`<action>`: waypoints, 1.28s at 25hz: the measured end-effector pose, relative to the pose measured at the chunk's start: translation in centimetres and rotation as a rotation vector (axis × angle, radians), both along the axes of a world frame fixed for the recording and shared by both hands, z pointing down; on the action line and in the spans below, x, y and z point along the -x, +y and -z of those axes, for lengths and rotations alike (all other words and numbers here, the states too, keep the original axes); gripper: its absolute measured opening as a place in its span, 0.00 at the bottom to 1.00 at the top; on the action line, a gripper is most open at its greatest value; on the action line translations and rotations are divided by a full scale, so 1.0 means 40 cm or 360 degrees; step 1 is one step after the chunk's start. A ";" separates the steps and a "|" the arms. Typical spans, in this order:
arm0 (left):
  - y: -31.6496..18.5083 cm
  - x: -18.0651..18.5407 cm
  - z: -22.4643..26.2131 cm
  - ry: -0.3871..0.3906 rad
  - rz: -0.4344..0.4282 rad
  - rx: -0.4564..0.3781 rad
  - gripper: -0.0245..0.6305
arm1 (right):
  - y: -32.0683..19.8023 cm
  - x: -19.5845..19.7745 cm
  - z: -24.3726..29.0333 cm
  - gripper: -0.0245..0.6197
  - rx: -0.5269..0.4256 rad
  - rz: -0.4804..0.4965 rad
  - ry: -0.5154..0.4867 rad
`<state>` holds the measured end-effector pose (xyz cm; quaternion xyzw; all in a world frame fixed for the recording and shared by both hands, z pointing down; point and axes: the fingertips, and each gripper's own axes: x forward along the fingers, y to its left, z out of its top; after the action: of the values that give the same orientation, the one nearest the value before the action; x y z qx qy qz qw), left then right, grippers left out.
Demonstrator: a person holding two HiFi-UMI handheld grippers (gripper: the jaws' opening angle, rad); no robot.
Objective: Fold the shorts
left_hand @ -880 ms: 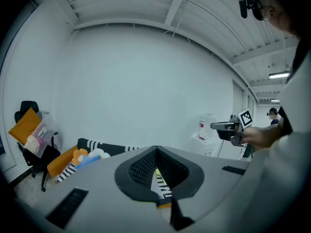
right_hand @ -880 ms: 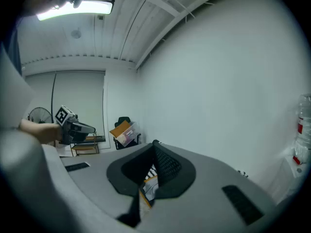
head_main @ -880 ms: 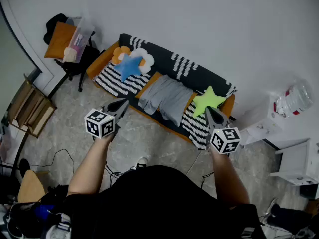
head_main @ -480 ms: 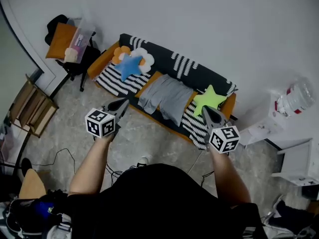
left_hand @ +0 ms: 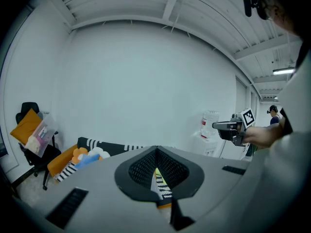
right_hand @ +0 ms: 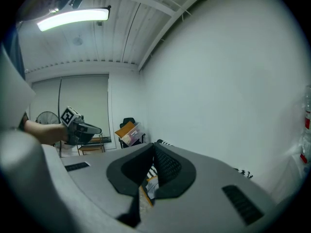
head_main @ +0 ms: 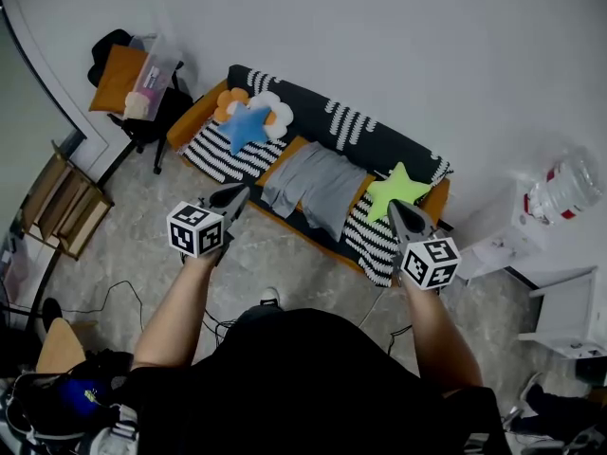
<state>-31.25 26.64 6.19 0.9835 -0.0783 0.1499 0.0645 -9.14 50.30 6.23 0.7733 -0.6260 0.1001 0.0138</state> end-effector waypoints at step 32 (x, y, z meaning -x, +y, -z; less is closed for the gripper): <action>-0.406 -0.242 -0.159 -0.0091 -0.0043 0.0152 0.07 | -0.331 -0.236 -0.134 0.05 0.0212 -0.0131 -0.0079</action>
<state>-21.58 10.39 12.56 0.9756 -0.0595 0.1824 0.1071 0.31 37.07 11.60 0.7931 -0.5857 0.1612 0.0456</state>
